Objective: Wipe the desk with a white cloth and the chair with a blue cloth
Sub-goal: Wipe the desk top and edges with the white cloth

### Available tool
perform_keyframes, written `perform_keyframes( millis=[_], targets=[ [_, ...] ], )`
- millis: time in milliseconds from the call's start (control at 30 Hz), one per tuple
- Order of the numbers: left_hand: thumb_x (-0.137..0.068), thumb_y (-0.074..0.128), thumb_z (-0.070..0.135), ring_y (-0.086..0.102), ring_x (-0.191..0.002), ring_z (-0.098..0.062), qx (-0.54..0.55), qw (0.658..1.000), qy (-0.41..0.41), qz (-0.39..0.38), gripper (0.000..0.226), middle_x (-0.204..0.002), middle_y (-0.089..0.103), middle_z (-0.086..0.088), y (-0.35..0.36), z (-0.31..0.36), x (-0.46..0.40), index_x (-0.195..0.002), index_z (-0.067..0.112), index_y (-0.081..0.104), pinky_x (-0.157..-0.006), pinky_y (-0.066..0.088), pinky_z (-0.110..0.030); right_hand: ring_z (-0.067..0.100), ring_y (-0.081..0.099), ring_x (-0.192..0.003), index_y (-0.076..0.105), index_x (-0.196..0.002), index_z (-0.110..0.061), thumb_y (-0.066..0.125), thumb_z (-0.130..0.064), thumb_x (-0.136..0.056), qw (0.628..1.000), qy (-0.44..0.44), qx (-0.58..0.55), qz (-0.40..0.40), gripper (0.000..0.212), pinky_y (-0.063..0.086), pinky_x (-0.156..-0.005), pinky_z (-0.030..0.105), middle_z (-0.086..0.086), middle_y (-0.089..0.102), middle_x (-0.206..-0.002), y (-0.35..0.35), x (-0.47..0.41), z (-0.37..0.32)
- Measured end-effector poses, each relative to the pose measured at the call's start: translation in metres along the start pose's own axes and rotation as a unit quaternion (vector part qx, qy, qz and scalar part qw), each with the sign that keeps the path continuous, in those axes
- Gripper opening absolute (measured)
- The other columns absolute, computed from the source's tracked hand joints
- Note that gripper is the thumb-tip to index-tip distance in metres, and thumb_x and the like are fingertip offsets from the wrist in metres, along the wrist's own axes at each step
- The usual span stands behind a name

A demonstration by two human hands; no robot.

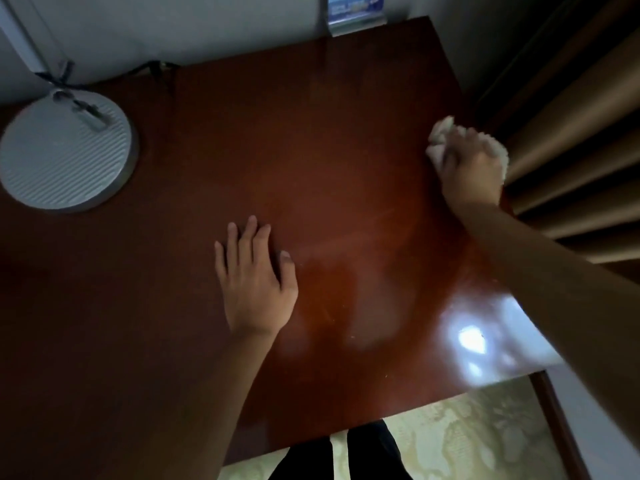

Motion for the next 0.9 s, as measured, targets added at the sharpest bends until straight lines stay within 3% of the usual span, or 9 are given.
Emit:
perform_keyframes(
  millis=[100, 167, 300, 400, 533, 633, 800, 900],
  targets=[
    [-0.095, 0.043, 0.036, 0.026, -0.147, -0.030, 0.000, 1.000, 0.000, -0.002, 0.048, -0.150, 0.045, -0.010, -0.001, -0.001, 0.001, -0.135, 0.010, 0.051, -0.121, 0.014, -0.052, 0.032, 0.044, -0.124, 0.054, -0.125, -0.009, 0.036, -0.030, -0.098, 0.997, 0.066, 0.013, 0.031, 0.039, 0.026, -0.109, 0.037, 0.013, 0.052, -0.132, 0.003, 0.024, 0.002],
    [-0.094, 0.044, 0.036, 0.027, -0.147, -0.030, 0.000, 1.000, 0.003, -0.005, 0.049, -0.150, 0.045, -0.010, 0.000, 0.001, -0.001, -0.135, 0.011, 0.051, -0.121, 0.015, -0.052, 0.035, 0.044, -0.126, 0.051, -0.130, -0.005, 0.030, -0.030, -0.094, 0.999, 0.031, -0.003, 0.008, 0.048, 0.027, -0.110, 0.041, 0.018, 0.050, -0.135, 0.014, 0.062, -0.029],
    [-0.091, 0.047, 0.035, 0.028, -0.146, -0.031, 0.008, 1.000, 0.006, 0.003, 0.050, -0.149, 0.046, -0.010, -0.001, 0.002, -0.001, -0.134, 0.011, 0.051, -0.121, 0.016, -0.053, 0.035, 0.047, -0.131, 0.060, -0.128, -0.005, 0.056, -0.011, -0.092, 0.994, -0.098, -0.032, -0.027, 0.036, 0.029, -0.115, 0.047, 0.016, 0.058, -0.134, 0.032, 0.180, -0.094],
    [-0.089, 0.049, 0.036, 0.027, -0.147, -0.030, 0.008, 1.000, 0.009, 0.003, 0.052, -0.150, 0.045, -0.009, -0.001, 0.002, 0.001, -0.135, 0.013, 0.049, -0.121, 0.016, -0.052, 0.030, 0.049, -0.131, 0.067, -0.121, -0.010, 0.063, -0.011, -0.091, 0.987, -0.141, -0.061, -0.046, 0.031, 0.032, -0.114, 0.046, 0.009, 0.062, -0.131, 0.033, 0.202, -0.094],
    [-0.088, 0.049, 0.037, 0.022, -0.149, -0.028, 0.032, 0.999, 0.005, -0.011, 0.055, -0.153, 0.040, -0.008, -0.001, -0.001, 0.002, -0.138, 0.014, 0.047, -0.122, 0.011, -0.051, 0.036, 0.049, -0.130, 0.064, -0.122, -0.005, 0.049, -0.021, -0.094, 0.998, -0.024, -0.048, 0.010, 0.035, 0.031, -0.114, 0.047, 0.018, 0.061, -0.130, 0.008, 0.163, -0.043],
    [-0.086, 0.049, 0.037, 0.019, -0.150, -0.026, 0.059, 0.998, -0.001, -0.015, 0.058, -0.155, 0.038, -0.007, -0.002, -0.003, 0.002, -0.139, 0.013, 0.047, -0.123, 0.007, -0.047, 0.035, 0.042, -0.135, 0.063, -0.124, -0.007, 0.053, -0.015, -0.094, 0.999, 0.032, -0.038, 0.015, 0.033, 0.028, -0.114, 0.048, 0.016, 0.057, -0.136, 0.010, 0.169, -0.050],
    [-0.085, 0.050, 0.034, 0.017, -0.150, -0.026, 0.074, 0.997, 0.003, -0.016, 0.058, -0.156, 0.037, -0.006, -0.004, -0.003, 0.003, -0.138, 0.013, 0.047, -0.123, 0.005, -0.045, 0.031, 0.045, -0.134, 0.062, -0.127, -0.013, 0.050, -0.021, -0.094, 0.986, -0.136, -0.062, -0.070, 0.037, 0.029, -0.116, 0.046, 0.007, 0.058, -0.136, 0.041, 0.290, -0.151],
    [-0.086, 0.051, 0.033, 0.017, -0.150, -0.026, 0.066, 0.998, 0.010, -0.016, 0.056, -0.156, 0.036, -0.007, -0.004, -0.002, 0.004, -0.138, 0.013, 0.047, -0.123, 0.006, -0.045, 0.032, 0.052, -0.128, 0.067, -0.120, -0.012, 0.045, -0.024, -0.093, 0.987, -0.134, -0.064, -0.062, 0.037, 0.033, -0.113, 0.045, 0.008, 0.062, -0.131, 0.033, 0.286, -0.129]
  ],
)
Point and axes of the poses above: each hand's wrist, its own x-axis away from the middle knuckle, its own y-axis out of the palm, z = x × y, the point moved 10 cm from there along -x, towards the middle knuckle
